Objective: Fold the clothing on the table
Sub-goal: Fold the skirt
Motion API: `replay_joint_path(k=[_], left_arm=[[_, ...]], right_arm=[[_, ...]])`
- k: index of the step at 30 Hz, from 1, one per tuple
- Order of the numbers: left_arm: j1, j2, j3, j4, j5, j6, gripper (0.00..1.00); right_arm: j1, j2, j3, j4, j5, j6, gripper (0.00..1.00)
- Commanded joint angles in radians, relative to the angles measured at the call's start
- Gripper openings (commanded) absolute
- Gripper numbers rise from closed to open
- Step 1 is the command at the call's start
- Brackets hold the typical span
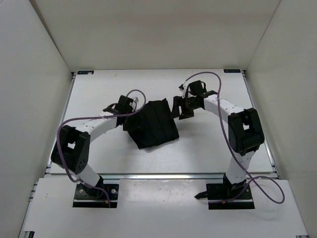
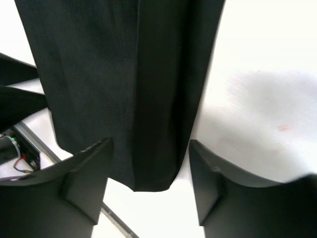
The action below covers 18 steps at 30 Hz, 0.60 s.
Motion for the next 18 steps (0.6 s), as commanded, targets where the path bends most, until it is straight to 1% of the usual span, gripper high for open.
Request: replay_joint_path(k=[1,2,3,4,5,6,8,9,12,13,15,17,18], left_arm=[[0.049,-0.106,0.171,-0.106,-0.041,0.075,0.76],[0.063,-0.107,0.199,-0.136,-0.046,0.099,0.92],[0.069,-0.107,0.258,-0.197,-0.069,0.115,0.96],[0.076,-0.104,0.309,-0.256,-0.104,0.138,0.99],[0.083,-0.098,0.351,-0.309,-0.129,0.155,0.99],[0.098,-0.107,0.362,-0.328,-0.135,0.161,0.98],[0.115,-0.139,0.342,-0.374,-0.178,0.172,0.99],[0.118,-0.164,0.325,-0.377,-0.176,0.173,0.98],[0.124,-0.243,0.247,-0.406,-0.241,0.187,0.98],[0.129,-0.265,0.230,-0.414,-0.242,0.182,0.98],[0.139,-0.305,0.176,-0.443,-0.261,0.185,0.99],[0.165,-0.339,0.132,-0.457,-0.265,0.178,0.99],[0.161,-0.366,0.112,-0.462,-0.276,0.181,0.99]], right_arm=[[-0.027,-0.001,0.183,-0.141,0.008,-0.107,0.64],[-0.031,0.002,0.219,-0.158,-0.010,-0.140,0.66],[-0.025,-0.002,0.255,-0.184,-0.010,-0.169,0.69],[-0.005,-0.005,0.269,-0.220,0.052,-0.176,0.70],[0.025,-0.010,0.289,-0.238,0.114,-0.191,0.71],[0.048,-0.018,0.295,-0.241,0.169,-0.206,0.73],[0.082,-0.027,0.275,-0.240,0.218,-0.230,0.75],[0.099,-0.036,0.264,-0.231,0.234,-0.242,0.76],[0.113,-0.054,0.208,-0.206,0.235,-0.233,0.74],[0.110,-0.062,0.182,-0.200,0.199,-0.239,0.74],[0.104,-0.081,0.140,-0.169,0.191,-0.227,0.74],[0.101,-0.104,0.087,-0.145,0.179,-0.207,0.67],[0.090,-0.102,0.070,-0.127,0.164,-0.208,0.63]])
